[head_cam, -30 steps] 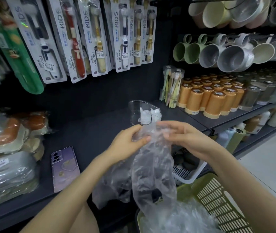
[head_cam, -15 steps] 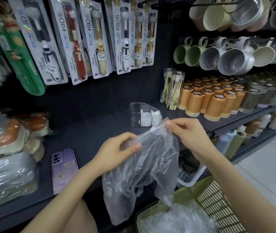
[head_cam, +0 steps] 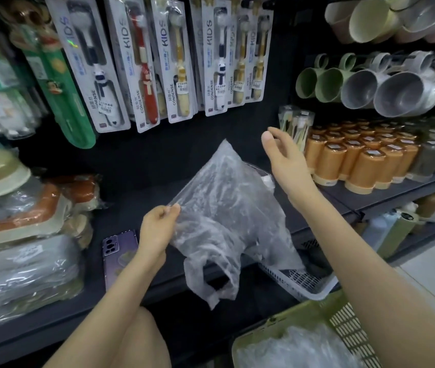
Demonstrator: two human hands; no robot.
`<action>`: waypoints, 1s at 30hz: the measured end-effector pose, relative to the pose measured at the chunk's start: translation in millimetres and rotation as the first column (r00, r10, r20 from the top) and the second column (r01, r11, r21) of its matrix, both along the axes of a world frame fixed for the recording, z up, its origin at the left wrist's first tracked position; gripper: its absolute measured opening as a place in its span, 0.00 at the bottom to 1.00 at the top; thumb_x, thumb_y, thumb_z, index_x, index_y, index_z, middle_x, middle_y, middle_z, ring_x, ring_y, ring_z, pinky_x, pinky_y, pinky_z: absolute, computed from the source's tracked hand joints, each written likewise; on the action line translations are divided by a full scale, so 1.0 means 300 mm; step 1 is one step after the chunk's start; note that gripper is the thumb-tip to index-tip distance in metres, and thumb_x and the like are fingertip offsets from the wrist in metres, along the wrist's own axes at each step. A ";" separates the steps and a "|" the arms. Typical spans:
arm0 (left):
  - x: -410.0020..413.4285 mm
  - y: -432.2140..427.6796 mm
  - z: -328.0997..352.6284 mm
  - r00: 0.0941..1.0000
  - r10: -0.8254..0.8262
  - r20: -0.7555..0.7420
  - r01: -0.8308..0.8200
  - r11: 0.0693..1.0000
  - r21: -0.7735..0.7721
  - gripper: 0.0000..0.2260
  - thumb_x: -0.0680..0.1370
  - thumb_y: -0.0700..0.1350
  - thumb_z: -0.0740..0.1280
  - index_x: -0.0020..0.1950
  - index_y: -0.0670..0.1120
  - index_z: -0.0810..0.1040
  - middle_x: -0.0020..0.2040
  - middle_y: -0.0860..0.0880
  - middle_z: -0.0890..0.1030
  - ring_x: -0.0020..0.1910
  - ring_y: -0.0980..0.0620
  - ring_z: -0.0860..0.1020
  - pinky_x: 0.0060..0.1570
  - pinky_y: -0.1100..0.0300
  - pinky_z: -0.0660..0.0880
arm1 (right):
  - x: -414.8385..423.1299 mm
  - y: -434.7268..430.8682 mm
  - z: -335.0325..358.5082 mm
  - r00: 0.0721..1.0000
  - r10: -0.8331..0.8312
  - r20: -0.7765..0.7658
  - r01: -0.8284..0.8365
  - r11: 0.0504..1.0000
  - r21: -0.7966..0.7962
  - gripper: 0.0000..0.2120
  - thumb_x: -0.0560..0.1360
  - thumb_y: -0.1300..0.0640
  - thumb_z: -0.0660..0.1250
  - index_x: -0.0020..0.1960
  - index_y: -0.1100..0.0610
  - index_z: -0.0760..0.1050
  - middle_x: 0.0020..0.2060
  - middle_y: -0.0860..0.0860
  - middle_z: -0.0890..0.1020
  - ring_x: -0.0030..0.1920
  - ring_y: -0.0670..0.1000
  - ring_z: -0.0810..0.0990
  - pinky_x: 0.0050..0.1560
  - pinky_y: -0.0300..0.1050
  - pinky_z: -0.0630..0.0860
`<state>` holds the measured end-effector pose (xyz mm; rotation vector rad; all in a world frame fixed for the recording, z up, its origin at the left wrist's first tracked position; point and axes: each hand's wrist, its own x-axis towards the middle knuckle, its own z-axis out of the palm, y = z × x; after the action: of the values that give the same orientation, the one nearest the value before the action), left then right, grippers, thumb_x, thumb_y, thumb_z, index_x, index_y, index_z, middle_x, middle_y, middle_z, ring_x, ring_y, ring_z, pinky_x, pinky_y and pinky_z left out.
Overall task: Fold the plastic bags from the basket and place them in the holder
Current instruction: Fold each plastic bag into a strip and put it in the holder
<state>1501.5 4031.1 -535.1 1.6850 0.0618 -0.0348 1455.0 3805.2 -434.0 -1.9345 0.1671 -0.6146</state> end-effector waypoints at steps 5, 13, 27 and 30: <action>0.074 -0.025 -0.063 0.939 0.197 -0.283 -0.242 0.961 -0.131 0.10 0.79 0.44 0.64 0.39 0.42 0.72 0.40 0.41 0.76 0.36 0.45 0.75 0.32 0.56 0.74 | -0.178 0.086 -0.210 0.997 -0.078 -0.008 0.073 0.957 -0.282 0.26 0.76 0.35 0.60 0.64 0.51 0.74 0.54 0.43 0.78 0.56 0.44 0.76 0.55 0.41 0.71; 0.060 -0.018 -0.075 0.868 0.081 -0.489 -0.299 0.872 -0.387 0.12 0.81 0.53 0.60 0.48 0.46 0.76 0.36 0.50 0.76 0.26 0.55 0.67 0.17 0.70 0.57 | -0.173 0.162 -0.461 0.873 0.051 -0.485 -0.012 0.996 0.083 0.31 0.73 0.40 0.68 0.70 0.53 0.66 0.50 0.47 0.76 0.50 0.48 0.78 0.50 0.47 0.74; 0.029 0.124 -0.054 0.887 -0.020 -0.460 -0.152 0.931 -0.333 0.04 0.77 0.40 0.69 0.42 0.45 0.77 0.38 0.49 0.78 0.34 0.54 0.77 0.33 0.63 0.75 | -0.159 0.023 -0.425 0.931 0.264 -0.251 -0.080 0.820 0.567 0.09 0.75 0.63 0.70 0.41 0.57 0.69 0.32 0.51 0.78 0.32 0.48 0.78 0.32 0.39 0.75; 0.041 0.141 -0.055 0.883 -0.033 -0.468 -0.181 0.897 -0.404 0.06 0.77 0.41 0.69 0.40 0.44 0.76 0.32 0.51 0.77 0.24 0.60 0.73 0.20 0.70 0.68 | -0.157 -0.037 -0.411 0.917 0.354 -0.185 -0.165 0.758 0.631 0.14 0.69 0.63 0.73 0.51 0.59 0.72 0.30 0.50 0.74 0.29 0.49 0.73 0.29 0.39 0.67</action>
<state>1513.9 4073.3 -551.7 1.1860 0.4529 -0.3719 1408.0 3794.2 -557.2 -1.3657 0.2404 -0.0486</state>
